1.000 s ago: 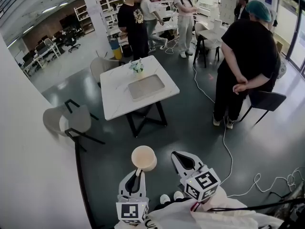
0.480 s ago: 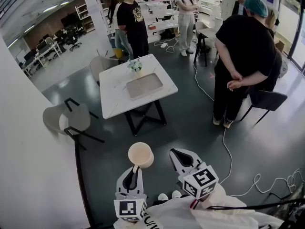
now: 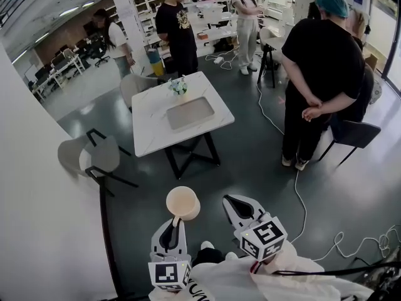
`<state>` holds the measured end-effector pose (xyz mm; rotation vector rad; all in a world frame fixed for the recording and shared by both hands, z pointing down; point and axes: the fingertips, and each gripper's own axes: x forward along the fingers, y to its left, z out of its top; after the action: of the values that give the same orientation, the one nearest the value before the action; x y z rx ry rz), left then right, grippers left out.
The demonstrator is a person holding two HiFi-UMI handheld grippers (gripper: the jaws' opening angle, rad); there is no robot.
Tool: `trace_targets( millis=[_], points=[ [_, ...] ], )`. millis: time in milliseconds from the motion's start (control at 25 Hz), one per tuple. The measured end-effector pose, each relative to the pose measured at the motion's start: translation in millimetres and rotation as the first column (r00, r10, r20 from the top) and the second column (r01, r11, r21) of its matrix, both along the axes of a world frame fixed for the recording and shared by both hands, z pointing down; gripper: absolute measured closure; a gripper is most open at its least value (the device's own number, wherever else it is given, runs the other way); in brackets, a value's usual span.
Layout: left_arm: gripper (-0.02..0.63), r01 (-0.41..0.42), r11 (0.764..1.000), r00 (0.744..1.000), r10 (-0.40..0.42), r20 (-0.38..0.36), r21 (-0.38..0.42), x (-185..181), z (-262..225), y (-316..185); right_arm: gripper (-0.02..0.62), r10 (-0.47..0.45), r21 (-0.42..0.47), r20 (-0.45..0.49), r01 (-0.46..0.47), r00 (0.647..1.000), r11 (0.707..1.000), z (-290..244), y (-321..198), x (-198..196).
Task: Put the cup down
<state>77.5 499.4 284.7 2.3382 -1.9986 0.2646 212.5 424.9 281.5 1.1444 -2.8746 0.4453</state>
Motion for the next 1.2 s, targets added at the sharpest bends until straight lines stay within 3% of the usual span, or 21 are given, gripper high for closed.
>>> trace_targets(
  millis=[680,1200],
  points=[
    [0.555,0.015,1.000,1.000,-0.015,-0.015,0.010,-34.7,15.5,-64.4,0.591,0.031,-0.002,-0.037,-0.031,0.999,1.000,13.7,-60.9,-16.1],
    [0.555,0.006,1.000,1.000,-0.007,-0.027,-0.018,-100.4,28.1,-166.4,0.591,0.030,-0.035,-0.057,-0.032,0.998,0.999,31.0,-163.3,-86.1]
  ],
)
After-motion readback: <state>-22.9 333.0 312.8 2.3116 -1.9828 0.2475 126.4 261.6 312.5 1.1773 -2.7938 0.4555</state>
